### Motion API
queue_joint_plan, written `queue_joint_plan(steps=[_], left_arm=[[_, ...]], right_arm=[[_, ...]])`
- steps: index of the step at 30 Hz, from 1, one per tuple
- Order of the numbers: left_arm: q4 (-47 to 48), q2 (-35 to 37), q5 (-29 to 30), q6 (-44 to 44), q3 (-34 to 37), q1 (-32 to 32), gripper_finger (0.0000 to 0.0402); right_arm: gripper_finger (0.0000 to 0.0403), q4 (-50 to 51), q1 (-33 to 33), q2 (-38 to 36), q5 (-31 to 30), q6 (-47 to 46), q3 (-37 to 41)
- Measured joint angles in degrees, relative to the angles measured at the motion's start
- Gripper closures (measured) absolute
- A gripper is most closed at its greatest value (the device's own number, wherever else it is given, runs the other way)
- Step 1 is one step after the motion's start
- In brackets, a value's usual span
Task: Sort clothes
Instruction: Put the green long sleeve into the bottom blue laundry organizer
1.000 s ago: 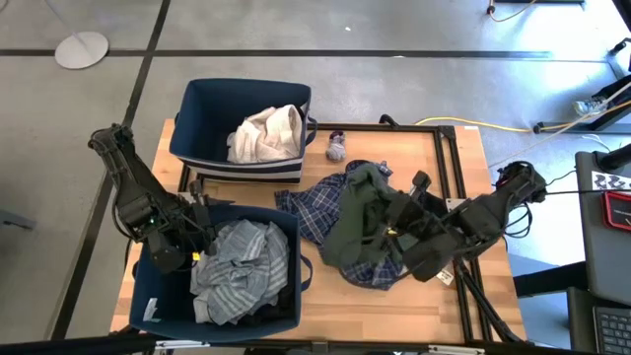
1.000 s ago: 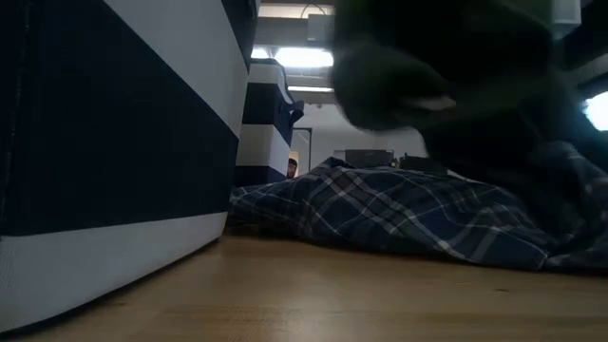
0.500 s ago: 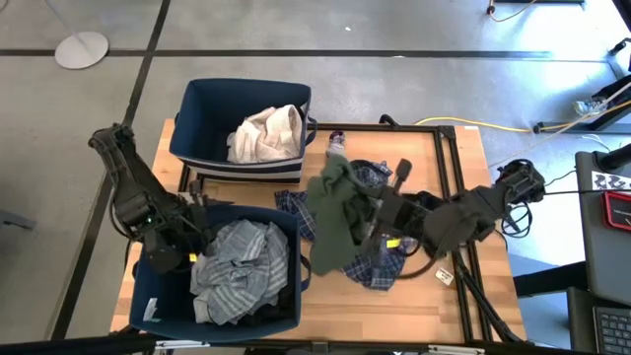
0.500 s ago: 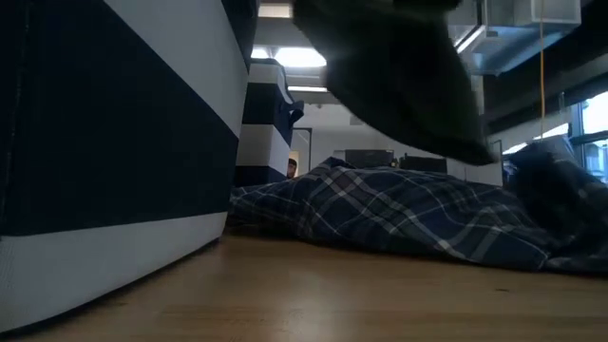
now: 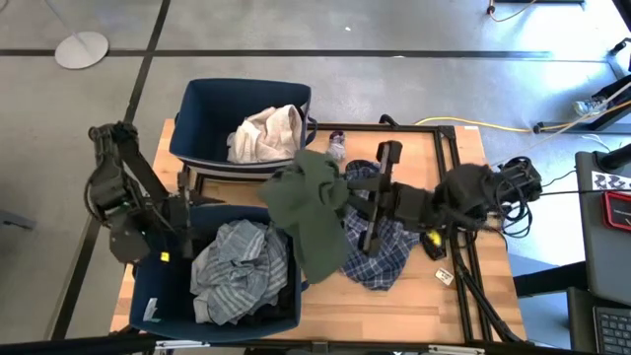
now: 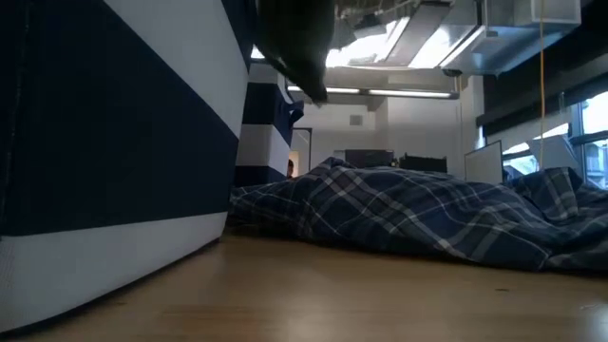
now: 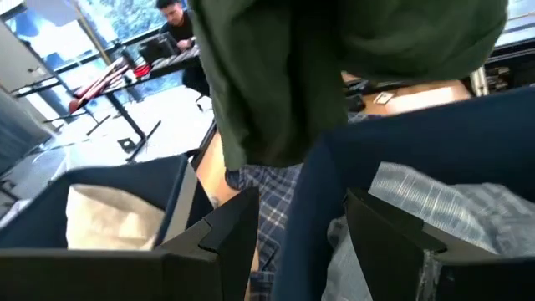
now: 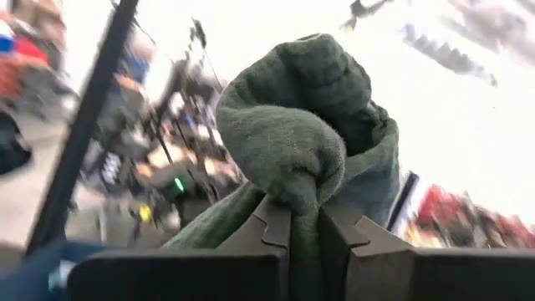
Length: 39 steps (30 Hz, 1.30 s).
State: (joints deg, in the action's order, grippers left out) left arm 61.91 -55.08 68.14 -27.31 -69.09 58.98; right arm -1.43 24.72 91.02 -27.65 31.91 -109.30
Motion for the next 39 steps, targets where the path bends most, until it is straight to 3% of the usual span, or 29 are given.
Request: queue_joint_plan(steps=[8, 15, 26, 35, 39], left_arm=[[0.03, 2.88, 1.53, 6.38, -4.33, -0.02, 0.0231], [1.15, 6.90, 3.04, 6.53, -4.60, -0.04, 0.0231], [4.81, 8.62, 2.61, 3.73, -3.29, -0.04, 0.0231], [5.01, 8.43, 2.40, 0.63, -0.46, -0.04, 0.0231], [4.95, 8.43, 2.36, -1.81, 0.41, -0.04, 0.0231]], right_arm=[[0.0379, -14.17, -5.72, 1.87, 20.36, 1.48, -0.04], [0.0377, -20.12, -9.03, 7.61, 32.63, -3.49, -1.27], [0.0375, -14.28, -9.39, 20.43, 34.22, -11.20, -6.23], [0.0375, -0.91, -9.50, 28.00, 28.64, -19.77, -6.25], [0.0369, 0.46, -9.44, 30.04, 28.44, -22.13, -6.25]])
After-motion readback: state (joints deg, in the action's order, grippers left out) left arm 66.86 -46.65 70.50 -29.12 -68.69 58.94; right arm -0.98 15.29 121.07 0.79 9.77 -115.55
